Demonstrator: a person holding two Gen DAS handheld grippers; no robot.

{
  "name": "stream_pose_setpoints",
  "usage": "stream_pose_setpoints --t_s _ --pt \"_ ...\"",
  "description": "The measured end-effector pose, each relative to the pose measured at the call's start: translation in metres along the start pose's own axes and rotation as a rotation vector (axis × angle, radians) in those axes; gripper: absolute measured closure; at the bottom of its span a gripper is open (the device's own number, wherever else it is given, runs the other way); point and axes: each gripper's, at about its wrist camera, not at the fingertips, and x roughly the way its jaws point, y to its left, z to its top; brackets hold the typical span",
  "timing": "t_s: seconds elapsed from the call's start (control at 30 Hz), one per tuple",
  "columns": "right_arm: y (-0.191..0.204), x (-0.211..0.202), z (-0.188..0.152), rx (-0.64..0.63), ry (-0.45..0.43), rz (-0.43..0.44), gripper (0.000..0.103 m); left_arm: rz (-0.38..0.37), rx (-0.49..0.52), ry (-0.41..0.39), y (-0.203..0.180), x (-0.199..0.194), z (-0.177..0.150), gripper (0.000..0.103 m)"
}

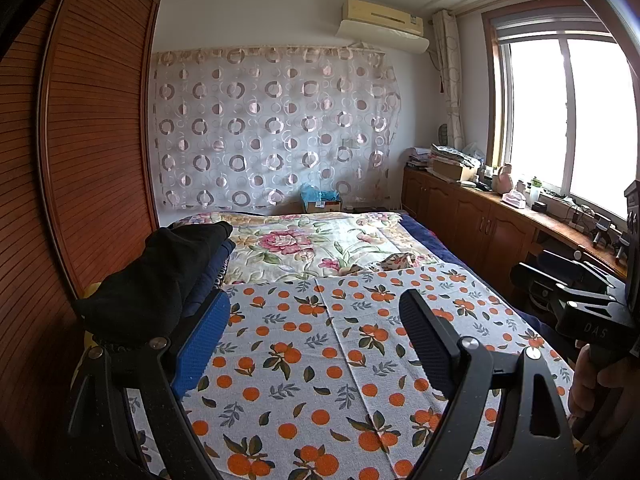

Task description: Fold small clothes

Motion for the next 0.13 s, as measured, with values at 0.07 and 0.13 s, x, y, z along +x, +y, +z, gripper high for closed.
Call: stream_pose_setpoints --t_s 0.07,0.13 --pt "0.0001 -0.0001 0.0 0.0 -0.001 -0.001 0.017 0.0 0.001 0.0 -0.0002 -0.0001 -0.0003 0.016" --pt "-0.0001 0.0 0.0001 0.0 0.0 0.0 0.017 0.001 0.001 0.0 0.0001 0.0002 -0.0004 0.016"
